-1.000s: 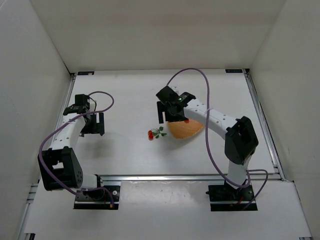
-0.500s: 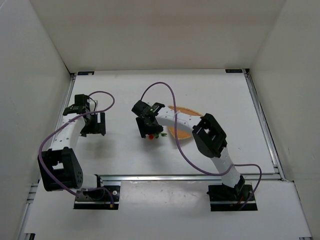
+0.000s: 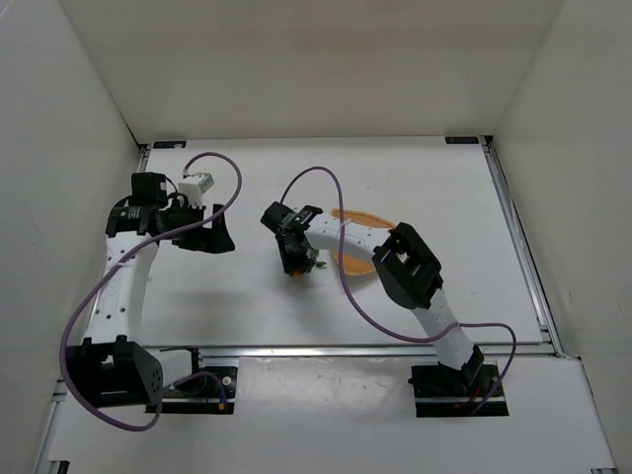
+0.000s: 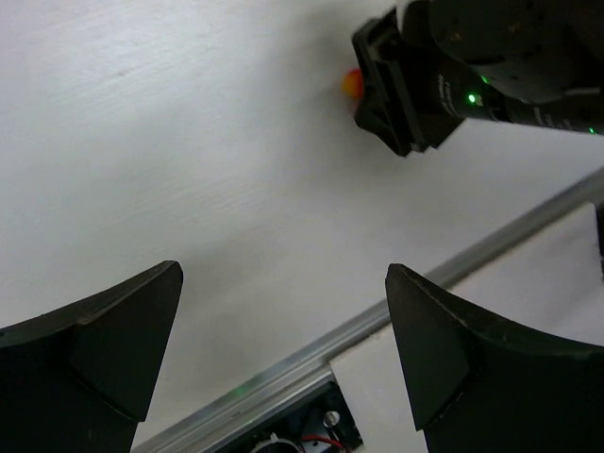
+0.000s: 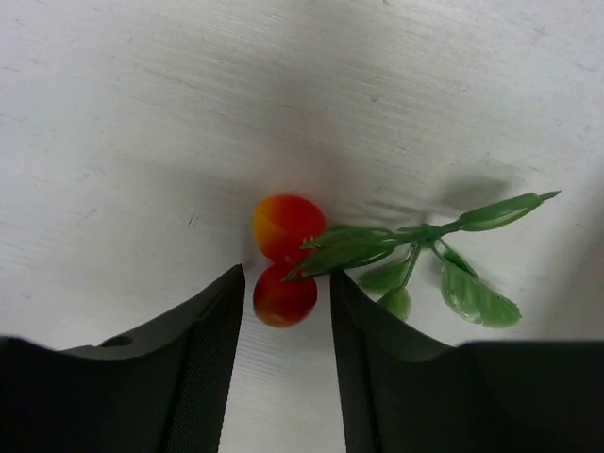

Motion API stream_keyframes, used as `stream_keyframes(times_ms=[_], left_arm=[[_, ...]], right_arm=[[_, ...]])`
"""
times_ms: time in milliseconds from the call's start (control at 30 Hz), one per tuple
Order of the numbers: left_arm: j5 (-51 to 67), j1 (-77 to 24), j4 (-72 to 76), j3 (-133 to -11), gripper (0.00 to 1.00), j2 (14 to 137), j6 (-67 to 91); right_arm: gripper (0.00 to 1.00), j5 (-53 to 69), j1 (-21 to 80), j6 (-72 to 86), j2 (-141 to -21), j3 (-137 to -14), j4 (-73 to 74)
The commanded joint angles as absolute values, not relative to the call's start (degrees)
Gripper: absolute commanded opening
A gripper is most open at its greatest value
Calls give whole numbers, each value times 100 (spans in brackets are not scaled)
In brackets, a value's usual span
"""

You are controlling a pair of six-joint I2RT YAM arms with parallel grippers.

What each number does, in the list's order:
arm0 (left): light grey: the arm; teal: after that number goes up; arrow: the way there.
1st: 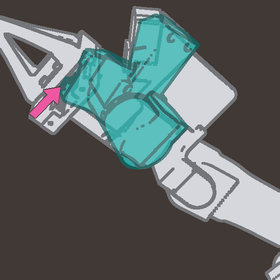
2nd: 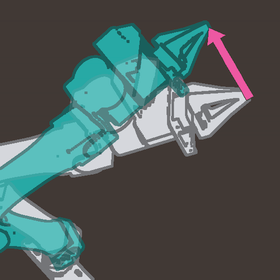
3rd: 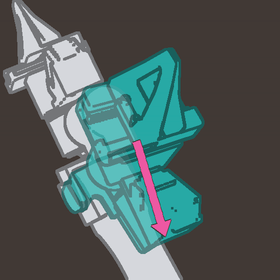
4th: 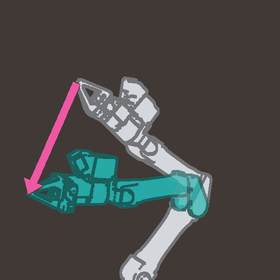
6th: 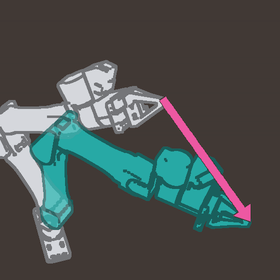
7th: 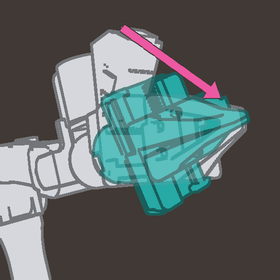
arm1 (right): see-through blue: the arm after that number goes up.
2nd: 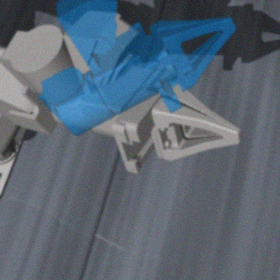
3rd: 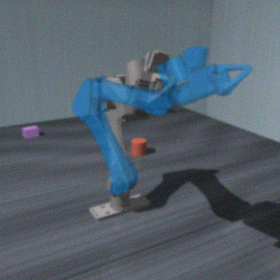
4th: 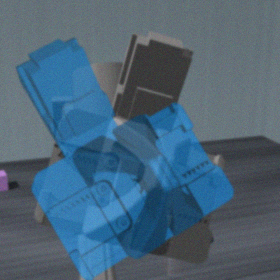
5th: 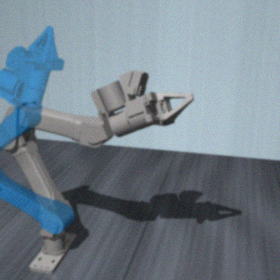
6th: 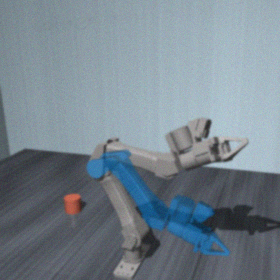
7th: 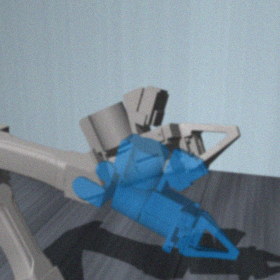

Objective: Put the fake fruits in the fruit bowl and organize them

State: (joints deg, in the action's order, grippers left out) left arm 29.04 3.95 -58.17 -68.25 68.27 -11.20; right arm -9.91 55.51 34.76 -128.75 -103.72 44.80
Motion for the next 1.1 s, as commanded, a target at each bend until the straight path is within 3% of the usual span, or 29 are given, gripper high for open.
stream_keyframes(times_ms=[0, 233, 667, 900, 1067], left_arm=[[3885, 378, -6346, -6952, 100, 6926, -1468], [3533, 378, -6284, -7179, 100, 6628, -1406], [1829, -332, -6072, -8429, 100, 6196, -2301], [1415, -1388, -6390, -7588, 100, 6565, -2339], [1240, -1933, -6144, -6962, 100, 6697, -2215]], right_arm=[[39, -809, 5546, 3621, -12929, -10196, 4456], [7, -940, 5546, 3744, -12534, -9932, 4403], [4, -1546, 5178, 3630, -10179, -9783, 4403], [4, -1653, 4123, 3796, -9124, -8395, 4403], [4, -1442, 3631, 3735, -9114, -7797, 4351]])
